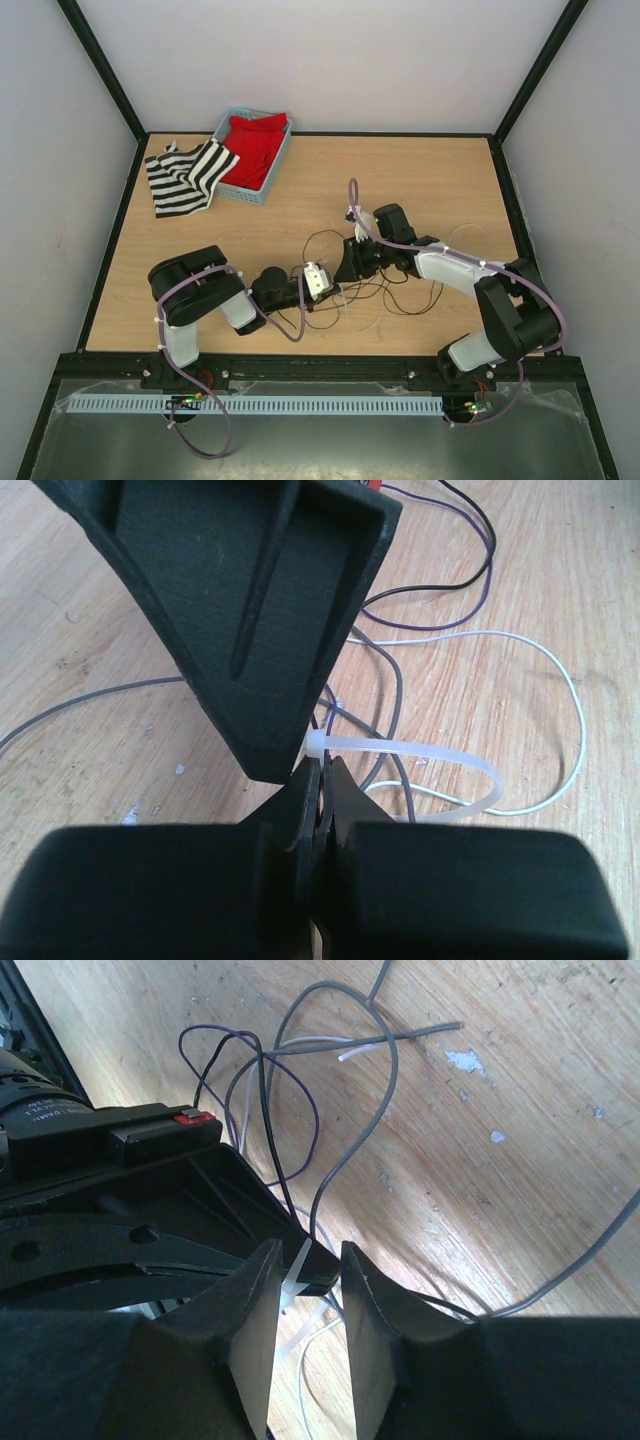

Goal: Zip-tie the wires
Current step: Tie the cable at the center of the board.

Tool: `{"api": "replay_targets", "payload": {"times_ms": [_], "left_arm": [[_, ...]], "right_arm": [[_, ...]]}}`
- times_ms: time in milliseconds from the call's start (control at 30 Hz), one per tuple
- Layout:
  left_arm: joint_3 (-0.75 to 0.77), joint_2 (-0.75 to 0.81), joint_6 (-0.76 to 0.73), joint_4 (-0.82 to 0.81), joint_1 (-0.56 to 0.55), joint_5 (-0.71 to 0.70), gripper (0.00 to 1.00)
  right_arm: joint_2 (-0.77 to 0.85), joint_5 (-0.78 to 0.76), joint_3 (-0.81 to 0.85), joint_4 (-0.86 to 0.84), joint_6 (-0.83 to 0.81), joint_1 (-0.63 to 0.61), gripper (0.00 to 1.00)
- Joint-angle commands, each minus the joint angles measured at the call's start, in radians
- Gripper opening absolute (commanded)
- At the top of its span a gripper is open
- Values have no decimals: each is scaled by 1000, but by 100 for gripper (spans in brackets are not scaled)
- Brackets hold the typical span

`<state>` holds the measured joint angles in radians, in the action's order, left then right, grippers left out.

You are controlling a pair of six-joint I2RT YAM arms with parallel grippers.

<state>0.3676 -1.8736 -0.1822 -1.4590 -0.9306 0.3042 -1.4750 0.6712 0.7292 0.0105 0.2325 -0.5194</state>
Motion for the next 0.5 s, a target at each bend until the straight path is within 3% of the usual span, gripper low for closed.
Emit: {"api": "replay_targets", "payload": {"times_ms": [0,233,467], "left_arm": [[9,5,7,-21,6,-9,0],[10,3,8,-21,6,-18,0],[2,15,4,-21,6,5,0]], "right_arm": [[11,39,-33,-51,39,-16,36],[13,50,-27,-49,45,-19,0],[20,-4,66,-12,15,-4,0]]}}
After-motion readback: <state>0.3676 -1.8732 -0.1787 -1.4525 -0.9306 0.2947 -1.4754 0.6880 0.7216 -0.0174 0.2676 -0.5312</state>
